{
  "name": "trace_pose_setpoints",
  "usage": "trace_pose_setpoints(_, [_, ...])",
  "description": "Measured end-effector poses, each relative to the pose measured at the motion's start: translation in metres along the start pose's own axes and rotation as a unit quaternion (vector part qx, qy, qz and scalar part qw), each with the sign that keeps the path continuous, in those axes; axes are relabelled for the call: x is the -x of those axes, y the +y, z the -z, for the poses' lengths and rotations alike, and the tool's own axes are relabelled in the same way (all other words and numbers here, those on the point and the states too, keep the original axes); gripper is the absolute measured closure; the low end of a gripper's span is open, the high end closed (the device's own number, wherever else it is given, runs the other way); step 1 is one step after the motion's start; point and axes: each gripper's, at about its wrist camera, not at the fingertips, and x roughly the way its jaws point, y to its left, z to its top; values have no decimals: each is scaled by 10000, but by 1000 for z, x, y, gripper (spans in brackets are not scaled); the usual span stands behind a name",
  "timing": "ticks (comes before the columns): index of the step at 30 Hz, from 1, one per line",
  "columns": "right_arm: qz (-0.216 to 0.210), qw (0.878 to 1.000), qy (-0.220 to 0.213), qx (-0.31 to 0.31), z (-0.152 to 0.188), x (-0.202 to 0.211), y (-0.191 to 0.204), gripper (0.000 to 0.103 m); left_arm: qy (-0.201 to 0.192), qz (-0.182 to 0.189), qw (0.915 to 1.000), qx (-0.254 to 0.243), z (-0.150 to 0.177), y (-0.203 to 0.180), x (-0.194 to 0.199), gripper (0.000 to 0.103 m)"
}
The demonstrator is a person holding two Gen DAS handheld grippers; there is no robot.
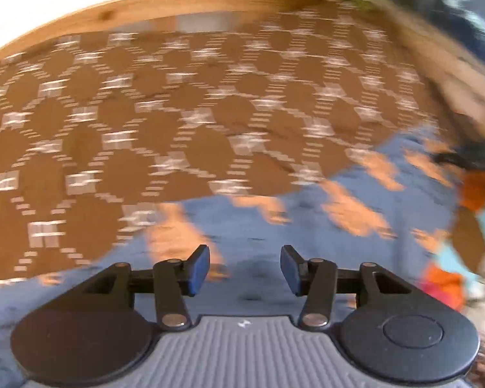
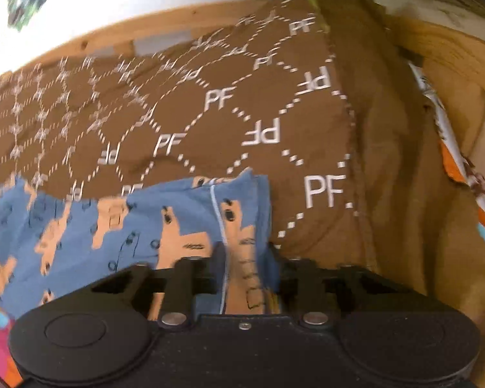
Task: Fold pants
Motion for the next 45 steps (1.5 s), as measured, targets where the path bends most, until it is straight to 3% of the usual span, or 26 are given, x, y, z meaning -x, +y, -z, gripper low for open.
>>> trace_pose_setpoints(2, [109,9999,-76,81,1,4,4,91,-73,-387,9991,183,-6,19,-5,49])
trace_pose_setpoints(4, [276,9991,-227,217,-1,14,10,92,-127,-425,9977,508,-11,37,-8,50])
trace_pose_setpoints(7, [450,9979,-281,365,-7,26,14,91,-217,-297,9967,721,-17,54,-11,50])
trace_pose_setpoints(10, [510,9966,284,575,-6,10,14,81,-158,-80,9988,464,-20,61,-20,48])
trace_pose_setpoints(13, [759,9953,-31,597,-20,23,19,72,44,384,9983,426,-18,76,-32,43])
trace_pose_setpoints(16, [342,9930,-227,1104,-47,33,40,66,374,809,9950,450,-21,91,-46,40])
trace_pose_setpoints(18, [-361,9879,46,1509,-67,20,63,52,687,965,9915,532,-28,99,-60,40])
trace_pose_setpoints(20, [-1103,9762,360,1830,-79,-5,90,52,849,1131,9886,517,-38,102,-67,40])
trace_pose_setpoints(22, [-1537,9617,649,2173,-85,-36,123,52,1020,1198,9870,331,-48,99,-74,42])
trace_pose_setpoints(24, [-1895,9427,874,2602,-89,-67,157,52,1170,1104,9870,-12,-54,89,-79,52])
trace_pose_setpoints(26, [-2165,9192,1072,3110,-91,-91,188,52,1223,857,9878,-438,-55,79,-81,81])
trace_pose_setpoints(28, [-2400,9013,1353,3343,-94,-110,209,53,1248,857,9868,-577,-57,72,-79,92])
trace_pose_setpoints(31, [-2438,8880,1717,3501,-93,-127,223,72,1007,707,9879,-941,-54,63,-70,95])
trace_pose_setpoints(32, [-2487,8833,1675,3603,-92,-124,226,95,821,620,9881,-1146,-52,58,-64,95])
trace_pose_setpoints(34, [-2399,8861,1540,3655,-91,-115,228,99,422,437,9867,-1511,-48,50,-50,96])
trace_pose_setpoints(37, [-2087,9018,1128,3613,-88,-94,226,100,-59,121,9803,-1969,-39,39,-34,96])
trace_pose_setpoints(40, [-1870,9140,1203,3393,-84,-103,226,99,22,-68,9774,-2112,-35,32,-49,95])
trace_pose_setpoints(43, [-1670,9172,1139,3435,-75,-109,227,82,224,-45,9855,-1680,-39,42,-62,86])
trace_pose_setpoints(45, [-1569,9304,971,3169,-80,-102,221,54,150,35,9910,-1328,-41,58,-49,71])
